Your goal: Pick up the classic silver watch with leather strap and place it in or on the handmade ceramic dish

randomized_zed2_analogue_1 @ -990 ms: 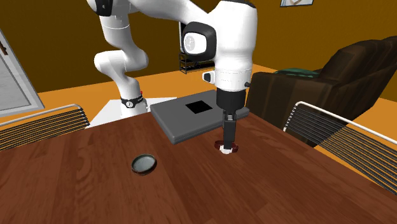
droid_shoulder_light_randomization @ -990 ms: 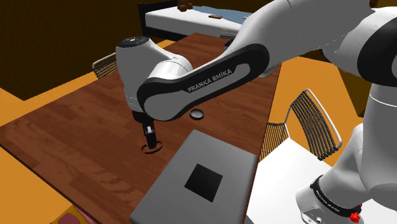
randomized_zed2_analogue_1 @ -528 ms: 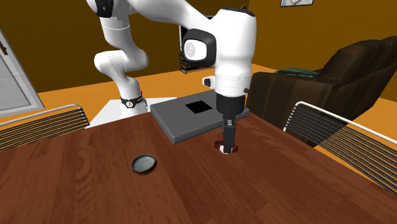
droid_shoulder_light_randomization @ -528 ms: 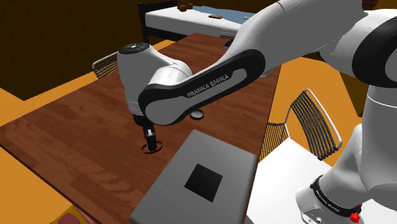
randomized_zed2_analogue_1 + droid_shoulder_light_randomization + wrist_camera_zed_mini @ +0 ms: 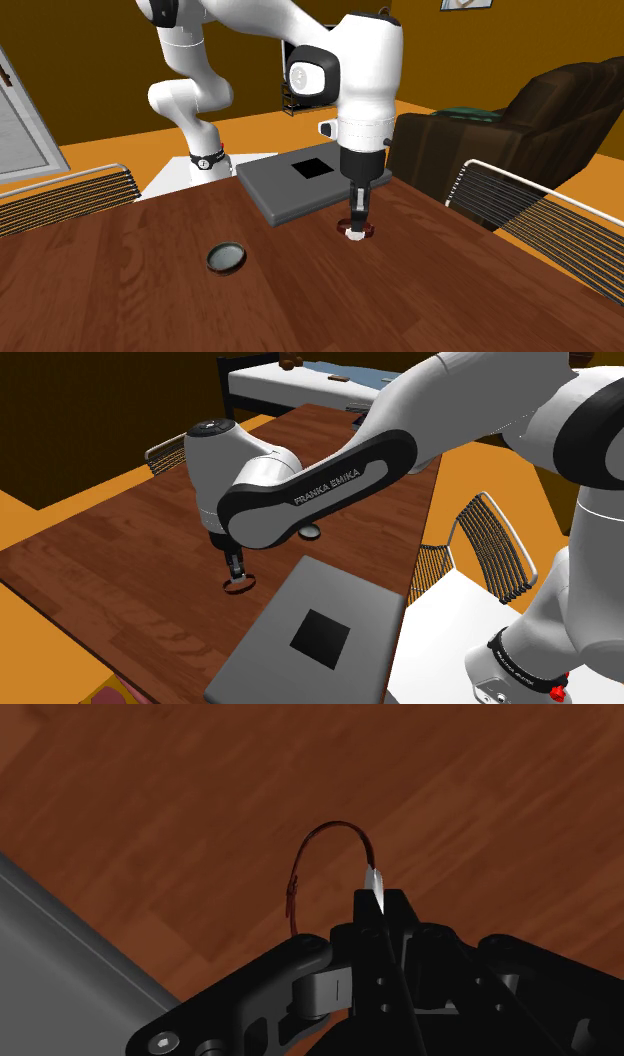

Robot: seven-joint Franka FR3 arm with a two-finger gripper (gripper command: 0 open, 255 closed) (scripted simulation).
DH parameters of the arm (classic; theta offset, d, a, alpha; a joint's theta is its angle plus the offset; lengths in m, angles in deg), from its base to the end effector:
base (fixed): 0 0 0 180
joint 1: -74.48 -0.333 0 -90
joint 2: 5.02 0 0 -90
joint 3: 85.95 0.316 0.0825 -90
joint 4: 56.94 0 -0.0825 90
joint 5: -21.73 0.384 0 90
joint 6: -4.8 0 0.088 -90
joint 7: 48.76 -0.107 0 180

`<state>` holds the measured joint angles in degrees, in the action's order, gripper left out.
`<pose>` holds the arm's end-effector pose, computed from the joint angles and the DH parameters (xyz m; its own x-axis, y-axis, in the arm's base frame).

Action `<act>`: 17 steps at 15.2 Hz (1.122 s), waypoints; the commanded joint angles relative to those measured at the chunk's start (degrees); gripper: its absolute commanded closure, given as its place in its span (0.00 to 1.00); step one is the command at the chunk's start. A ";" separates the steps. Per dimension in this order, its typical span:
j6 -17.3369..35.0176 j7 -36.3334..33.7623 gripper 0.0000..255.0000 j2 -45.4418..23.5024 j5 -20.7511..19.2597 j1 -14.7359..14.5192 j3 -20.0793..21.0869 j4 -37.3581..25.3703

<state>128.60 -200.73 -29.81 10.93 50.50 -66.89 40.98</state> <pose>0.5060 0.4318 0.3553 -0.2568 -0.9660 -0.0291 -0.9652 0.2579 -0.0424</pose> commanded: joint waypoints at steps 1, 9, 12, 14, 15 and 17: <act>0.00 0.00 1.00 -0.01 0.00 0.00 0.00 0.01; -3.16 0.52 1.00 1.55 0.74 0.17 0.36 -1.69; -5.12 0.80 1.00 2.36 1.14 0.25 0.54 -2.89; -6.44 0.98 1.00 2.85 1.38 0.28 0.65 -3.76; -7.11 1.07 1.00 3.08 1.50 0.29 0.70 -4.21; -8.47 1.23 1.00 3.50 1.71 0.31 0.79 -5.17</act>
<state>120.85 -199.60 -26.54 12.52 50.78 -66.14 36.28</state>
